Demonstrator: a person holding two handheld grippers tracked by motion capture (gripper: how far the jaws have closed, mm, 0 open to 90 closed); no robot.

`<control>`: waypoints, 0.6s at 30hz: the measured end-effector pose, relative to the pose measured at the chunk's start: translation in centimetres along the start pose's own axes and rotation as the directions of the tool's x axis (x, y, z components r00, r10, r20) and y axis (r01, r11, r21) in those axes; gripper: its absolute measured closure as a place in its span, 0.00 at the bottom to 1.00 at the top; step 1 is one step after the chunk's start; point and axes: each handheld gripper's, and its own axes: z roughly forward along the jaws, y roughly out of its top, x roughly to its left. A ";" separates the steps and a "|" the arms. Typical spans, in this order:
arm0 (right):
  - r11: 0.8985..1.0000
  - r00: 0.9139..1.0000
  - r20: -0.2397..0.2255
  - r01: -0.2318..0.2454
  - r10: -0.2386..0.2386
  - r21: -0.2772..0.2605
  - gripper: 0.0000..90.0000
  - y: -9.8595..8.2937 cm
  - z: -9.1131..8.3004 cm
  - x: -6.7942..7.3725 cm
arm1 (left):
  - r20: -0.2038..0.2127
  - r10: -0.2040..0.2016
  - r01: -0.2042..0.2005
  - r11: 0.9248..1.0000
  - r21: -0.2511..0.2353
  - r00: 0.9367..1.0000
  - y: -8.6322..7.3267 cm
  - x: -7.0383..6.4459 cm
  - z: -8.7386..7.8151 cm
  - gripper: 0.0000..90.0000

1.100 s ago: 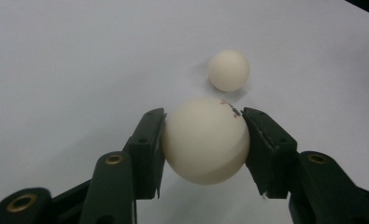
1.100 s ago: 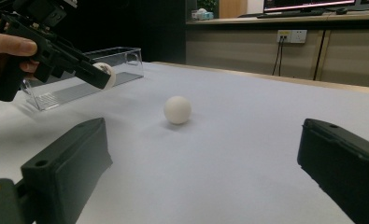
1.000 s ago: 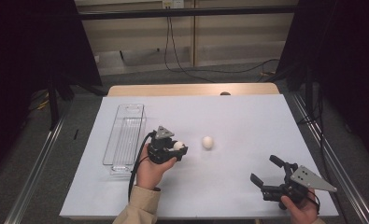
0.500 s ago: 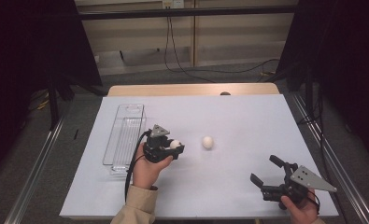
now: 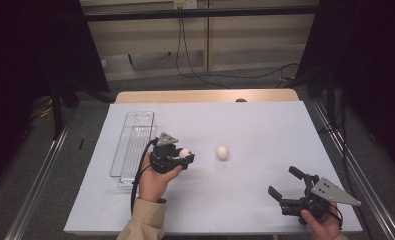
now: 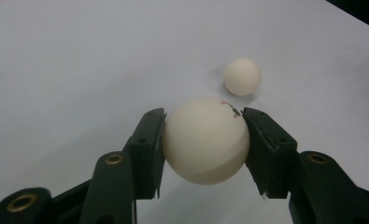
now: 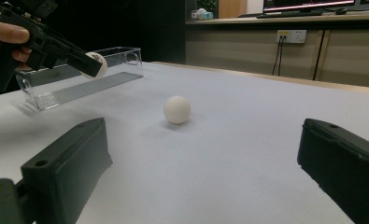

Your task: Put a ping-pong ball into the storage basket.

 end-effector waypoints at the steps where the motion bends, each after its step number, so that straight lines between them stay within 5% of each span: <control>1: 1.000 1.000 0.000 0.000 0.000 -0.001 0.02 0.0 0.0 0.0 | -0.002 -0.002 0.002 1.000 0.000 1.000 0.0 0.0 -0.1 0.57; 18: 1.000 1.000 -0.003 0.004 -0.004 -0.004 0.02 0.0 0.0 0.0 | -0.004 -0.012 0.012 1.000 -0.014 1.000 0.2 0.4 -0.9 0.57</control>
